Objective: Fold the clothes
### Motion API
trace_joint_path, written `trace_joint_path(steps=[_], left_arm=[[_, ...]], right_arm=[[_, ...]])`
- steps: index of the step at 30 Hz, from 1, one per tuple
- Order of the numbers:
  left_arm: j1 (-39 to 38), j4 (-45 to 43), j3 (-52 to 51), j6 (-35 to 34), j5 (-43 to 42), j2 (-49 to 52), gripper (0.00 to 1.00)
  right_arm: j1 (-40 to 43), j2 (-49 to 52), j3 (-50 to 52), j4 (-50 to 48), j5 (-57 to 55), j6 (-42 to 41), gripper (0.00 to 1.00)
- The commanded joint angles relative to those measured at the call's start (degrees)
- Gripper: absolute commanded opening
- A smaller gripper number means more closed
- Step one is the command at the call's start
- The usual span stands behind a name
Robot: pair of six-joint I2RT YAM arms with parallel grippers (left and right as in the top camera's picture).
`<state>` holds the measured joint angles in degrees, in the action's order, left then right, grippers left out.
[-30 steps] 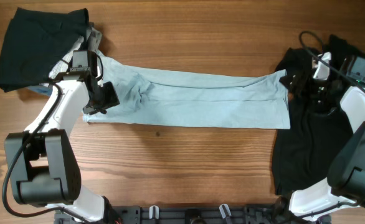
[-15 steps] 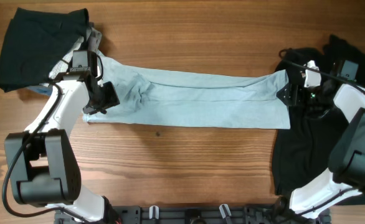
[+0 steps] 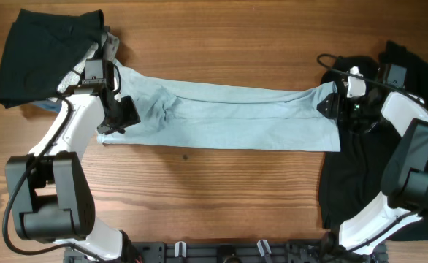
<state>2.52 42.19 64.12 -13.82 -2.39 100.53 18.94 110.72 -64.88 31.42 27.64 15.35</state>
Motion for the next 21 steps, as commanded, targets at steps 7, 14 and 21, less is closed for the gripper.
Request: trace_joint_path(steps=[7, 14, 21], left_arm=[[-0.17, 0.02, -0.26, 0.55, 0.35, 0.63, 0.52], [-0.17, 6.99, 2.86, 0.55, 0.33, -1.29, 0.58], [-0.17, 10.45, 7.91, 0.55, 0.33, -10.71, 0.80]], right_arm=[[0.44, 2.32, 1.60, 6.86, 1.33, -1.16, 0.04], [3.10, -5.20, -8.96, 18.47, -5.97, -10.05, 0.04], [2.21, -16.00, -14.01, 23.06, -6.67, -12.15, 0.04]])
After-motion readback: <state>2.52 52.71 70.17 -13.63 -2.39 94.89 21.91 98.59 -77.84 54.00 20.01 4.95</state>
